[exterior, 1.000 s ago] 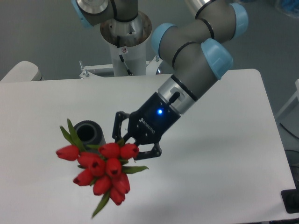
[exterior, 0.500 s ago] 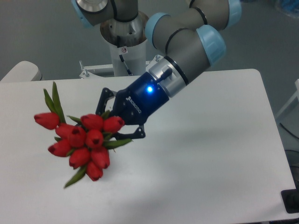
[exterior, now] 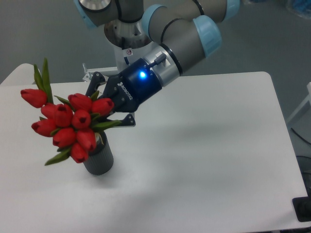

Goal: Insert the flowers into the vase
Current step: 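Lower the tulip stems into the opening of the black vase, then push the stems deeper into the vase and open the gripper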

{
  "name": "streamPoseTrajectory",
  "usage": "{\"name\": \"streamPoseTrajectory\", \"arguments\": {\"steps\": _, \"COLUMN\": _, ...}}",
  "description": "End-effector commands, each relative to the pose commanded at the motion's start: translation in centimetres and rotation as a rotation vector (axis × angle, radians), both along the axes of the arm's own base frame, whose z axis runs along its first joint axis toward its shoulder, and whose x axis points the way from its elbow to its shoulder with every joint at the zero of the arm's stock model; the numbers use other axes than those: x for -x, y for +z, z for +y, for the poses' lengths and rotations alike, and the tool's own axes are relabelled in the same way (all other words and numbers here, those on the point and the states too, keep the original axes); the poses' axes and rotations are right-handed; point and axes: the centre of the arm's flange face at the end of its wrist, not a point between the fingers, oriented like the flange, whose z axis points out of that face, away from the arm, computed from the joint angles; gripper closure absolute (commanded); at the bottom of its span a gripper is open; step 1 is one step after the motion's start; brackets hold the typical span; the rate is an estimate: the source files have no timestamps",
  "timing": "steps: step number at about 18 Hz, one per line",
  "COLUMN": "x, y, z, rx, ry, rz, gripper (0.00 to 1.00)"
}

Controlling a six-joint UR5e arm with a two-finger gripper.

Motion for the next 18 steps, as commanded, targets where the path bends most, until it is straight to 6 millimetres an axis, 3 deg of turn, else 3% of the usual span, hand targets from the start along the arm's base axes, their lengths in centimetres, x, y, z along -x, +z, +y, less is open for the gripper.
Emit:
{"name": "streamPoseTrajectory", "arguments": {"steps": 10, "x": -1.8, "y": -5.0, "z": -0.9, "rx": -0.035, "ry": -0.043, "rz": 0.068, "gripper": 0.83}}
{"name": "streamPoseTrajectory", "arguments": {"steps": 18, "x": -3.1, "y": -10.8, "z": -1.9, "rx": -0.065, "ry": -0.086, "rz": 0.128, "gripper": 0.78}}
